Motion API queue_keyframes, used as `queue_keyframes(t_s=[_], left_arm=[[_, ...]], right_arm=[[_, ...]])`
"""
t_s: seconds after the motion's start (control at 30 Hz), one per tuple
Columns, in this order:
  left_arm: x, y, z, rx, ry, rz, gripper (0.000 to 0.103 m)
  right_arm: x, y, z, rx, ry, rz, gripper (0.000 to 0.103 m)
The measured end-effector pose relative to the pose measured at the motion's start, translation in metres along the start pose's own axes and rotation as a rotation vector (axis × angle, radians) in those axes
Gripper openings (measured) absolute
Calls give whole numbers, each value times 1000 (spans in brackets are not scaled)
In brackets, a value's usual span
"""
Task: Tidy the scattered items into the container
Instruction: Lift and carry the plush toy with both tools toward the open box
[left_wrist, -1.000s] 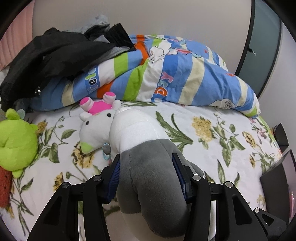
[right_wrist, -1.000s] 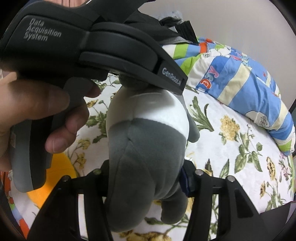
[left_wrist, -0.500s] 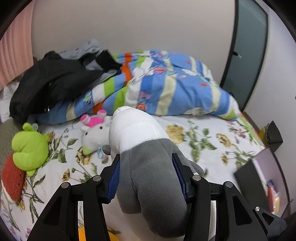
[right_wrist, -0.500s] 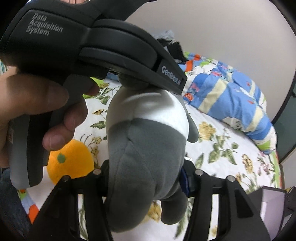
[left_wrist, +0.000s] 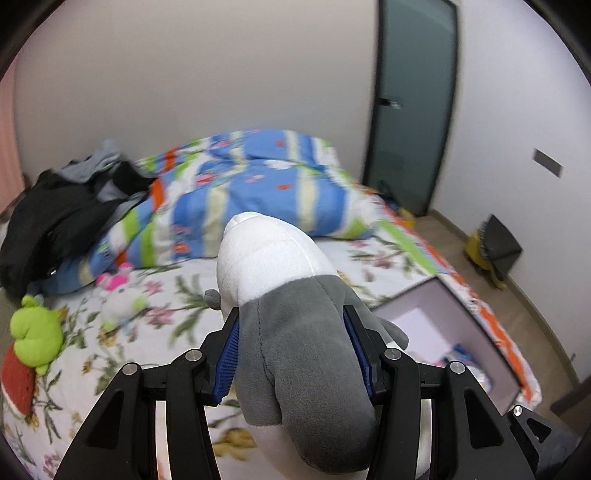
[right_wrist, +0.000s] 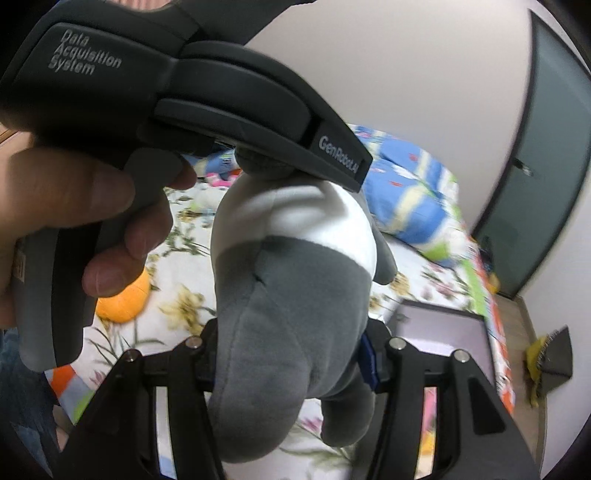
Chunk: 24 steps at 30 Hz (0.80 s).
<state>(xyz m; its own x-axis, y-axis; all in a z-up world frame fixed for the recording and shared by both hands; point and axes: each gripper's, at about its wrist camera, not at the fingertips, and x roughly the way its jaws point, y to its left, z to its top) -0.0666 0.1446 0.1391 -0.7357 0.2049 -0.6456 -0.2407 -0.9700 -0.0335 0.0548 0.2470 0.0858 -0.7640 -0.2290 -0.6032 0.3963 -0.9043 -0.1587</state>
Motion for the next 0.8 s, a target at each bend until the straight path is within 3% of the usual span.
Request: queue_keyframes(t_s=[0.2,0.4,0.6,0.8], left_arm=[[9,-97,-1,58,17,-99,52],[37,-177,-5,99,57,-185,52],[89,-208,-13,85,140,-245,55],[122,-204,-7,69,160,-195,60]], right_arm=[[-38,-66,-46,64,41,-105,54],[-41,-123,-84,113,104,-167,54],[-13,-158,-116,146,169,-176,54],[36,-180,-131,196,241,-147,55]])
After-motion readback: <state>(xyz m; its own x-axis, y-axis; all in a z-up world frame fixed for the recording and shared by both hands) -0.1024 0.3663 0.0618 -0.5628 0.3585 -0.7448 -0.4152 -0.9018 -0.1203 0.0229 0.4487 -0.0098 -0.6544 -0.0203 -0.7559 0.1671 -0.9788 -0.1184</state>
